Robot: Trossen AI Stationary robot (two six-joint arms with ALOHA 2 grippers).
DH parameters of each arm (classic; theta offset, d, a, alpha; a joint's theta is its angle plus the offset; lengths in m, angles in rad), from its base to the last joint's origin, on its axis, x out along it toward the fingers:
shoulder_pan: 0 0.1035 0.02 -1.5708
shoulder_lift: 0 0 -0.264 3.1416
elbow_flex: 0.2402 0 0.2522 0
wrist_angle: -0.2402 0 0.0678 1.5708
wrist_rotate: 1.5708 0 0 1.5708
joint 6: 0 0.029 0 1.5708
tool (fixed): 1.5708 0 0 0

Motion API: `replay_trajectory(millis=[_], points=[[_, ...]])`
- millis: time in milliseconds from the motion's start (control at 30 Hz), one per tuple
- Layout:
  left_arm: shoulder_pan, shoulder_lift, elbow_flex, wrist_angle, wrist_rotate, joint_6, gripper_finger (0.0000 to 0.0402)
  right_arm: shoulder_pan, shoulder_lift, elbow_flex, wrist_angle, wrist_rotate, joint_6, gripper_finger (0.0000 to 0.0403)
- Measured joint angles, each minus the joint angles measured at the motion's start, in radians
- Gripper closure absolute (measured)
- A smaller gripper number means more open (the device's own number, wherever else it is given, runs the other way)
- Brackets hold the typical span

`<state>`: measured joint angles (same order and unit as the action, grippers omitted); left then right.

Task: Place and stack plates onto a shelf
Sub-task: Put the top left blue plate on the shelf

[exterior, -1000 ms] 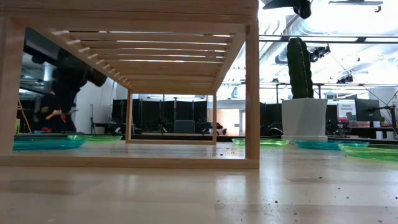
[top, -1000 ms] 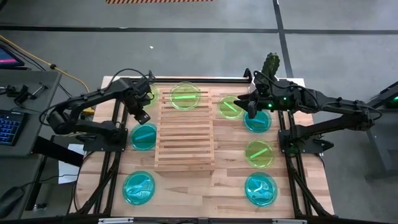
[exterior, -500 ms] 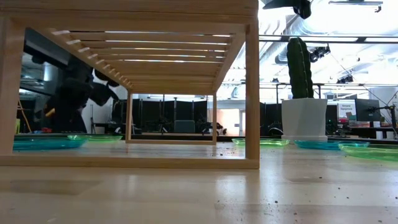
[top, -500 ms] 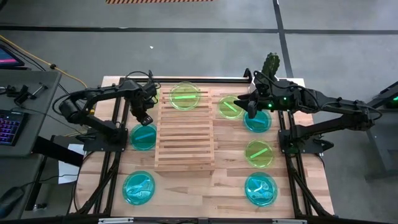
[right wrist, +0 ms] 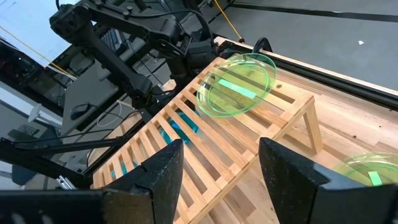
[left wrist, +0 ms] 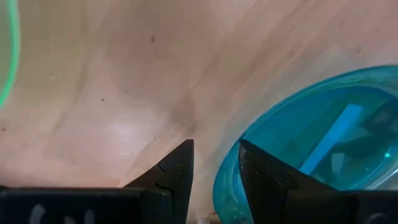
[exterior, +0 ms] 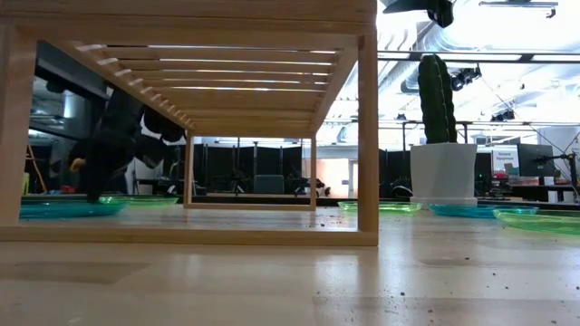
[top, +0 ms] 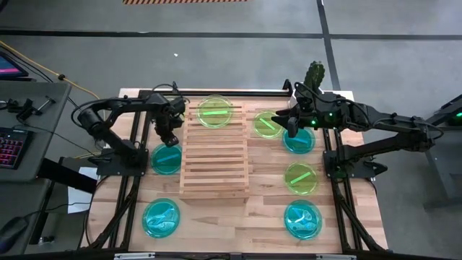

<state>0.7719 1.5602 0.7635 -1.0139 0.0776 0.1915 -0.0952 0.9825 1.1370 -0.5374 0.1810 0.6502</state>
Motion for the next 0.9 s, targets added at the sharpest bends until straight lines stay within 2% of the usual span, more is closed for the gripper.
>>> replay_trajectory(millis=[267,567,667,833,900], points=[[0.000,0.072,0.003,-0.009,0.041,0.046,0.0286,0.000,0.000,0.000,0.000,0.005,0.000,0.0210],[0.000,0.075,0.002,-0.009,0.042,0.037,0.0290,0.000,0.000,0.000,0.000,0.020,-0.002,0.0210],[0.000,0.075,0.002,-0.008,0.036,0.016,0.0313,0.000,0.000,0.000,0.000,0.020,-0.003,0.0210],[0.000,0.076,0.000,-0.014,0.042,-0.006,0.0384,0.000,0.000,0.000,0.000,0.020,-0.001,0.0210],[-0.001,0.077,-0.002,-0.019,0.049,-0.019,0.0395,0.000,0.000,0.000,0.000,0.020,-0.002,0.0210]])
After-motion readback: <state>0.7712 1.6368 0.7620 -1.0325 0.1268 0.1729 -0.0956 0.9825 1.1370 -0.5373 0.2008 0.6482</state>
